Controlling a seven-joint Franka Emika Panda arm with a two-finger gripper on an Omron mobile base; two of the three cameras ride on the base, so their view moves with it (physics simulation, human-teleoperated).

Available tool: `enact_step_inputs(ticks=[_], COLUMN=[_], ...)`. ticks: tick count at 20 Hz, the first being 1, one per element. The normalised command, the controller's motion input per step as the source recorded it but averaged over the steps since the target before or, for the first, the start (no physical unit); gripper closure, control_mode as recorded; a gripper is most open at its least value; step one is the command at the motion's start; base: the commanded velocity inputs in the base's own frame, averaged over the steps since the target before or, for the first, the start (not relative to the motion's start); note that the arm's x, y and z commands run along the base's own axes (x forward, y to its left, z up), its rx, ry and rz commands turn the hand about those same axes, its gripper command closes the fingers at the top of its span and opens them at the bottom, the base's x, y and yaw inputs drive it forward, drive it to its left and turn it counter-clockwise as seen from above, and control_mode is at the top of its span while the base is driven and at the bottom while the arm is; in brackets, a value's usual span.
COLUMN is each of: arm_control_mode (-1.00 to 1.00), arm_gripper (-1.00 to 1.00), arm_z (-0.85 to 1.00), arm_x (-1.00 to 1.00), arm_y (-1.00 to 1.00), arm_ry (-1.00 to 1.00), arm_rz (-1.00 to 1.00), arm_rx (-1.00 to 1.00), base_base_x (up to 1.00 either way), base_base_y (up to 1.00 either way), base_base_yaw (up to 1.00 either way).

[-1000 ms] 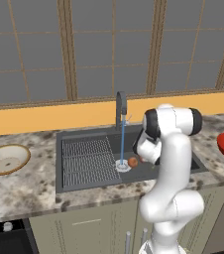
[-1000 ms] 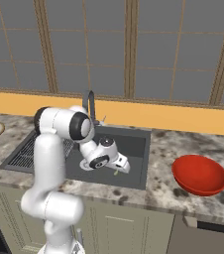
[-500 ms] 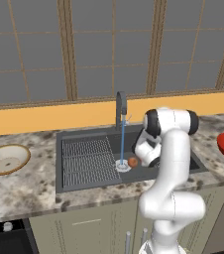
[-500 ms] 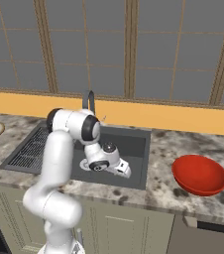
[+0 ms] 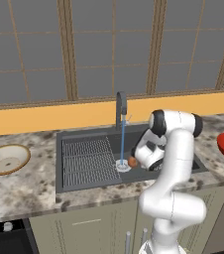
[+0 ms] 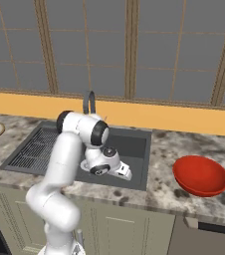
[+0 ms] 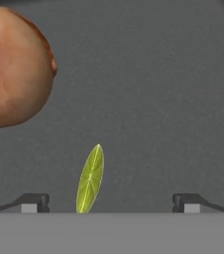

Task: Pick the onions from the sink and place them in one bowl. Place the lemon wedge in the other bowl. Then turn off the sink faucet.

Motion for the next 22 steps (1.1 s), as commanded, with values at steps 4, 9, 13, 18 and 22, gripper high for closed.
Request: enact_step_inputs(ticks=[4,9,13,18,22], arm_control_mode=[-1.00,-1.00,-1.00,-1.00,-1.00], arm_gripper=[-1.00,-1.00,-1.00,-1.00,-1.00], arm_z=[0.00,0.00,0.04,0.03,0.00], arm_x=[0.52,0.65,0.61,0.66,0.63], arm_y=[0.00,-0.10,-0.05,0.00,0.02], arm_ry=[0.05,0.08,0.08,0.10,0.10], arm_rz=[0.00,0.00,0.00,-0.01,-0.02], arm_rx=[0.00,0.05,0.04,0.00,0.00], base_base_x=[0.00,0.00,0.00,0.00,0.00], base_base_y=[0.00,0.00,0.00,0.00,0.00], base_base_yaw=[0.00,0.00,0.00,0.00,0.00])
